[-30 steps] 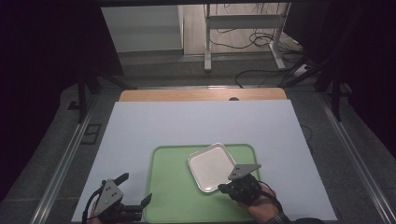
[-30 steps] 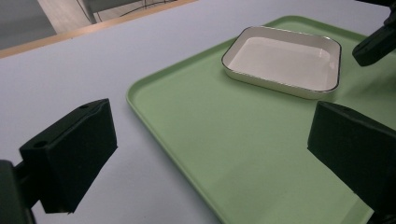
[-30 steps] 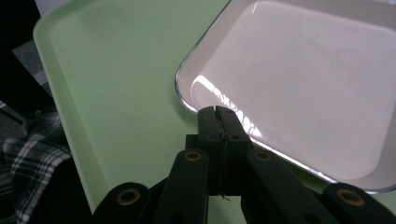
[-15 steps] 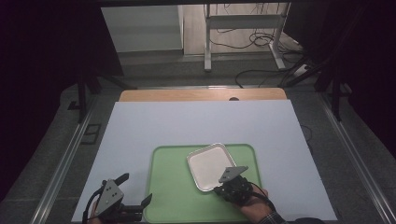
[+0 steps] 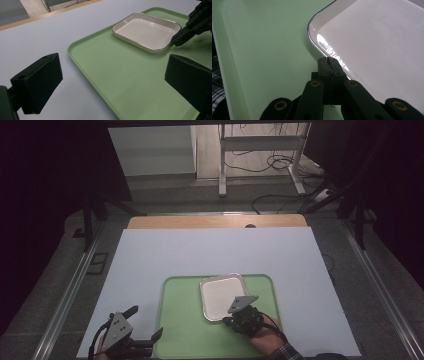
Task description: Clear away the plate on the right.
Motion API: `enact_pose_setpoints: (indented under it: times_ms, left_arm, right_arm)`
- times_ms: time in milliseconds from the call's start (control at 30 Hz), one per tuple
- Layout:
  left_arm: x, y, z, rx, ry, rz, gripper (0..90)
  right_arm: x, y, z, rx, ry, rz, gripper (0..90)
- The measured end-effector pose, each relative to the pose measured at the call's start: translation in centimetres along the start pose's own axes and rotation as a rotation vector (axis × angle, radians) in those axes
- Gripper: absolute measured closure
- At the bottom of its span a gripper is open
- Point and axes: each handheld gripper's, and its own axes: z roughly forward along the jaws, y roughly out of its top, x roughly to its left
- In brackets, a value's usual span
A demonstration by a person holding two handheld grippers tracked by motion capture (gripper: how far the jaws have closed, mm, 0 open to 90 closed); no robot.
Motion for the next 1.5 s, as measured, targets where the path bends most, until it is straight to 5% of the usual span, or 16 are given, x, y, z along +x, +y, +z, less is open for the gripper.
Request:
enact_pose_setpoints:
  times_ms: [433,833,1500]
  left_arm:
    - [0.0,0.0,0.0,0.002,0.000,0.001,1.2]
    - [0.0,0.0,0.0,0.001,-0.002,-0.004,1.2]
    - [0.0,0.0,-0.1,0.010,-0.007,-0.014,1.4]
  right_arm:
    - [-0.2,0.8,1.0,-0.021,0.007,0.005,89.6]
    - [0.3,1.1,0.2,-0.050,0.027,0.002,87.0]
    - [-0.9,1.1,-2.6,-0.136,-0.012,0.074,67.3]
